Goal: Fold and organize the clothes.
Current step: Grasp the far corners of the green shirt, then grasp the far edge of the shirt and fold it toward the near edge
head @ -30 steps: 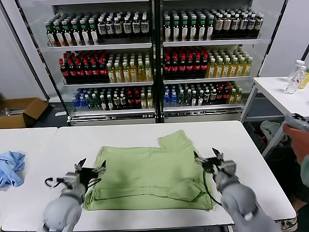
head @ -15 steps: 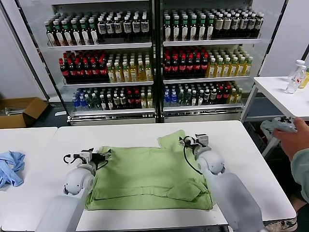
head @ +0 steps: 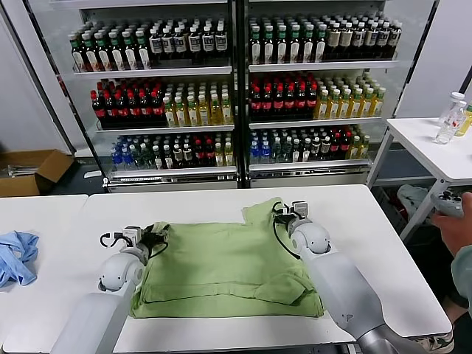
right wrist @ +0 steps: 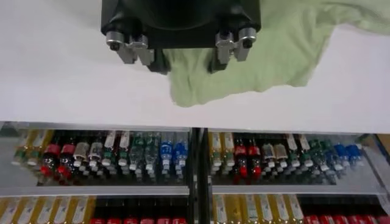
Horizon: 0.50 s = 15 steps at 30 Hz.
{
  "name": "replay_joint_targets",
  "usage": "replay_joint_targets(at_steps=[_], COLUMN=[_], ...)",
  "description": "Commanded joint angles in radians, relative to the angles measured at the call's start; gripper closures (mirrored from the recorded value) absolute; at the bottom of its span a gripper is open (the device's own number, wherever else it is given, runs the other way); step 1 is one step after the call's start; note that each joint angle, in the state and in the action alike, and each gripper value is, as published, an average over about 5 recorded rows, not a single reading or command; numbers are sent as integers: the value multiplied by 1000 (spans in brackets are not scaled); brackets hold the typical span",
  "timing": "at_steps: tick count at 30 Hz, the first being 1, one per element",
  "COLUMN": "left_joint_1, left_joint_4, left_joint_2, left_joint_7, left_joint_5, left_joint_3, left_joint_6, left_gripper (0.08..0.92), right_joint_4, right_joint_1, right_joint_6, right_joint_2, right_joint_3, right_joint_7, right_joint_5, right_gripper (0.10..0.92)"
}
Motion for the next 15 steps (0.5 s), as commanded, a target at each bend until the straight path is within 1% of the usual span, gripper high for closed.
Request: replay_joint_targets(at_steps=[1,5,8,11,13,15], left_joint_1=[75,111,148,185,208,228], left_joint_4=[-60,-121,-188,-257,-297,-331], left_joint_2=[9,20,29,35,37,37], left_joint_7=[25,29,29,26,24,22], left_joint_5=[-75,-111,-134,-157,-168,-173], left_joint_3=[-15,-47,-74,-104,-123,-139], left_joint_6=[-19,-36,-44,-47,-47,-47], left_gripper=[597,709,796,870,896,904], right_joint_4=[21,87,160,238,296,353], right_joint_1=[-9,-43,-77,-114,-143,-170], right_joint_6=[61,185,233,251,258,264], right_joint_2=[-14,-43,-70,-96,-114,-133], right_joint_3=[-17,-10,9,34,54,73], right_joint_7=[-49,-49,-37,-25,-20,-17], right_joint_5=[26,-4,4,16,22,30], right_gripper=[709,821,895,919,919,919])
